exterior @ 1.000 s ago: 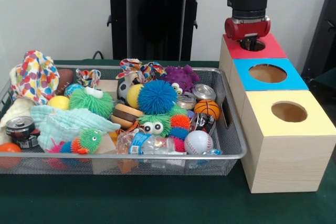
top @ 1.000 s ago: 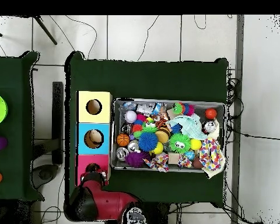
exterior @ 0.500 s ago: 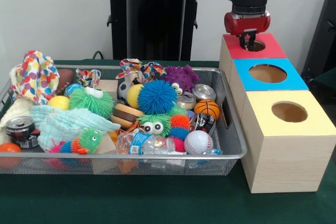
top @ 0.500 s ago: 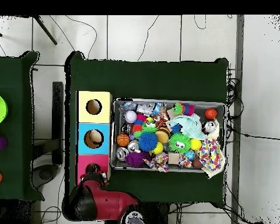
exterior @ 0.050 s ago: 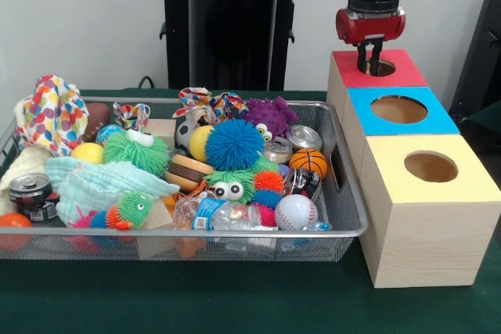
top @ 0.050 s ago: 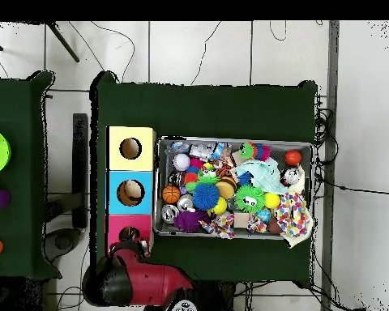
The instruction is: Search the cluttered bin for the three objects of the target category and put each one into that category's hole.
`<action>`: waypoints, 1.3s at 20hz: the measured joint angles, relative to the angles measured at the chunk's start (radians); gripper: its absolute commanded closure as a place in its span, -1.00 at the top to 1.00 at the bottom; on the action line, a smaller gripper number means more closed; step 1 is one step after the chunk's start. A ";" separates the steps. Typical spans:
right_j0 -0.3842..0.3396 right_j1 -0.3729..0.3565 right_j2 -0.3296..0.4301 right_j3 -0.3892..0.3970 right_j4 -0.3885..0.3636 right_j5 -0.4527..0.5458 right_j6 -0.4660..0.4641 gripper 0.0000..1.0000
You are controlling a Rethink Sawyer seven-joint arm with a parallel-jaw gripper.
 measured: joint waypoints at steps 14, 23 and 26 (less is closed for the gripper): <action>-0.024 0.002 0.038 0.002 0.001 0.003 0.000 1.00; -0.031 0.002 0.044 0.003 -0.001 0.005 0.005 1.00; -0.032 0.002 0.044 0.003 0.000 0.007 0.006 1.00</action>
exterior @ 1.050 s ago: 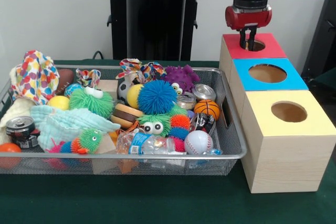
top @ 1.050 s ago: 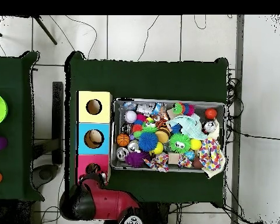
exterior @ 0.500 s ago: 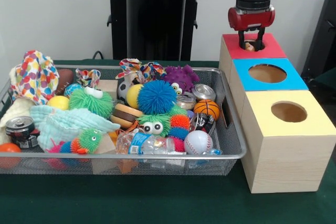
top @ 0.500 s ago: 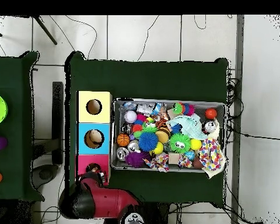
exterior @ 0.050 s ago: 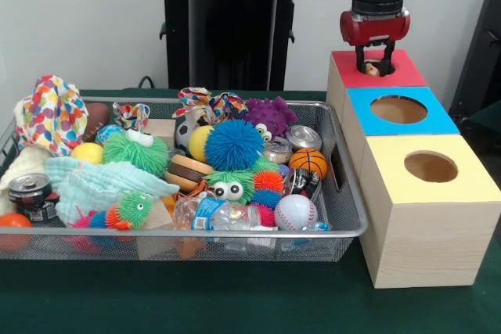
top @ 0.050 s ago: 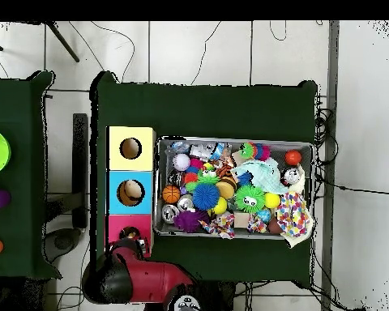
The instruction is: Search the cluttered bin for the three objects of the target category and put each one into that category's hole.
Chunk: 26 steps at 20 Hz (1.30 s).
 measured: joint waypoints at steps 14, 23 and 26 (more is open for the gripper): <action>0.085 -0.052 -0.085 -0.047 0.040 0.169 0.000 -1.00; 0.135 -0.093 -0.152 -0.075 0.041 0.270 0.000 -1.00; 0.135 -0.094 -0.152 -0.075 0.045 0.274 0.001 -1.00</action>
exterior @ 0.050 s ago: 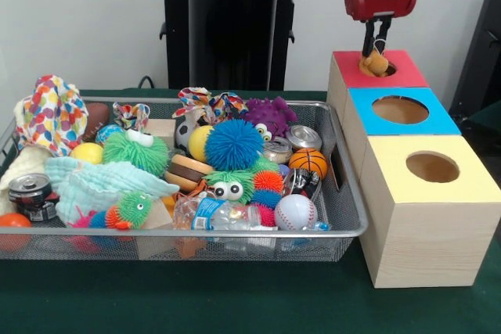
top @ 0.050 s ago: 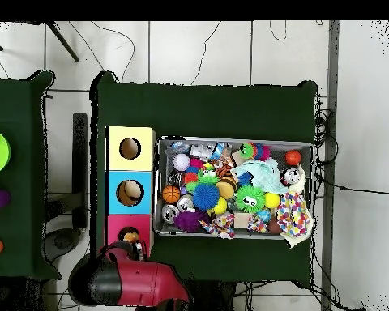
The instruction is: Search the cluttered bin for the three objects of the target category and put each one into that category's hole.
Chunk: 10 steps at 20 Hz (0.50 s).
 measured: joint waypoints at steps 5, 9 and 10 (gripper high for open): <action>-0.001 -0.002 0.000 0.000 0.014 0.013 0.000 -1.00; -0.013 -0.002 0.003 0.004 0.027 0.014 0.000 -1.00; -0.023 -0.002 0.009 0.007 0.031 0.014 0.000 -1.00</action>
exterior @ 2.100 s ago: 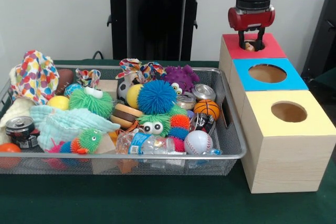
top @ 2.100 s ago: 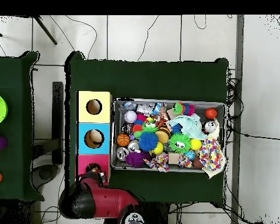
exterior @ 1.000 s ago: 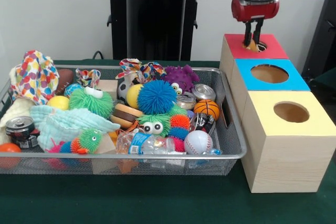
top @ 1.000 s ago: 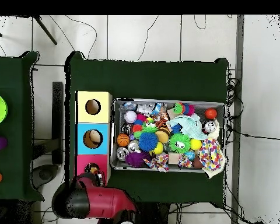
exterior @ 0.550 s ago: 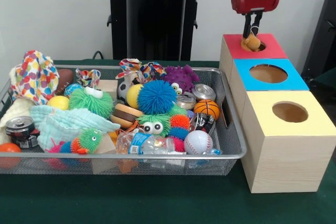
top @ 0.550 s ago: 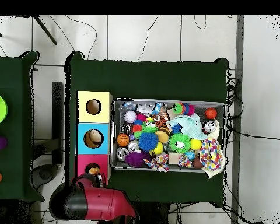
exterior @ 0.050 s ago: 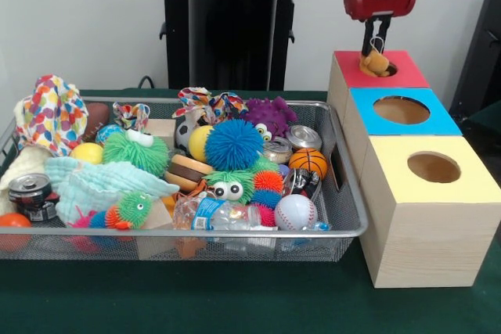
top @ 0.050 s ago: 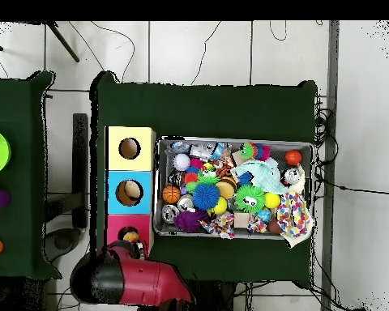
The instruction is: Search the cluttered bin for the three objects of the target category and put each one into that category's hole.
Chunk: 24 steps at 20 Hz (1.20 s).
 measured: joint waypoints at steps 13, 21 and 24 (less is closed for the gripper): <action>-0.022 -0.004 0.008 0.023 0.004 0.000 0.000 1.00; -0.022 -0.010 0.008 0.030 0.004 0.000 0.000 1.00; -0.022 -0.014 0.008 0.030 0.004 0.007 0.000 1.00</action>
